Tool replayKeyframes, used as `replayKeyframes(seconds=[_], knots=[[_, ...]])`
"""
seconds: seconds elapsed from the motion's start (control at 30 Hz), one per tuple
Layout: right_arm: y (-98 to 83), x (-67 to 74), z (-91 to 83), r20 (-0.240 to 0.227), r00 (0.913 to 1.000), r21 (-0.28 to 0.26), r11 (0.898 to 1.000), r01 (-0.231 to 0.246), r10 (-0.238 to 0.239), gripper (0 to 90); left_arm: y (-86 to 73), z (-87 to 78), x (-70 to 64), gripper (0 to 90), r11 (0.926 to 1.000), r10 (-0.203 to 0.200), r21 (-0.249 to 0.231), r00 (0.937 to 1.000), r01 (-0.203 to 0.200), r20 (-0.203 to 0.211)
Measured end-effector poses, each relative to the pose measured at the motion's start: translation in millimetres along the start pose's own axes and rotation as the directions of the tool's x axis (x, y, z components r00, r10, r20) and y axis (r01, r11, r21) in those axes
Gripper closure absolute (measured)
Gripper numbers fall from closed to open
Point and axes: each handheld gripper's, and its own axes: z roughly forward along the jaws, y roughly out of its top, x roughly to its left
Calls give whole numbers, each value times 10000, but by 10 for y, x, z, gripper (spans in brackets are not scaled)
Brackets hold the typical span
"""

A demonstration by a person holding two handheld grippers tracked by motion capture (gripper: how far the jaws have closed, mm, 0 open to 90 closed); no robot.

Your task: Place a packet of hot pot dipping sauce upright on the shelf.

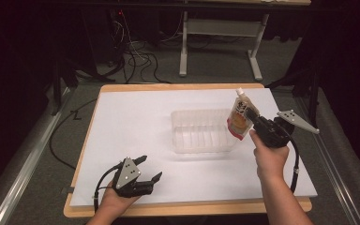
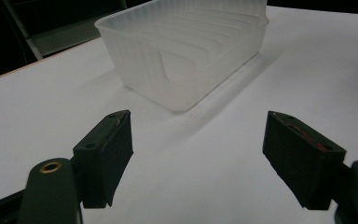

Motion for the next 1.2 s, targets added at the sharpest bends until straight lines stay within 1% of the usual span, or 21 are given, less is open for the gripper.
replayKeyframes(seconds=[0.2,0.23,0.27,0.37,0.43,0.57,0.63,0.67,0.77,0.9,1.2], knots=[[-28,35,139,186,9998,142,9999,-22,19,900,-2,-5,6,248,10000,60,21,10000,-60,-4],[-28,35,139,186,9998,142,9999,-22,19,900,-2,-5,6,248,10000,60,21,10000,-60,-4],[-39,32,185,274,9996,195,9998,-11,5,900,-2,-9,9,248,10000,76,17,10000,-76,-9],[-52,17,247,445,9990,265,9996,16,-28,900,-3,-12,12,248,9999,115,18,9999,-115,-30],[-55,11,265,488,9988,281,9996,-37,23,900,-6,-13,17,248,9999,122,35,9999,-122,-33],[-64,-31,353,740,9972,313,9994,-163,140,900,-9,-14,22,248,9999,102,45,9999,-102,-38],[-67,-35,372,761,9970,307,9994,-181,158,900,-8,-14,22,248,9999,89,45,10000,-89,-17],[-78,-29,411,890,9959,348,9992,-169,138,900,-8,-14,23,248,10000,86,40,10000,-86,-15],[-98,-34,468,1032,9946,447,9989,-142,95,900,-7,-15,20,249,9999,110,44,9999,-110,0],[-114,-28,507,1203,9927,438,9990,-56,3,900,-9,-13,21,249,9999,118,74,9999,-118,27],[-118,-18,526,1450,9893,295,9995,85,-127,900,-10,-9,20,249,9998,145,95,9999,-145,51]])
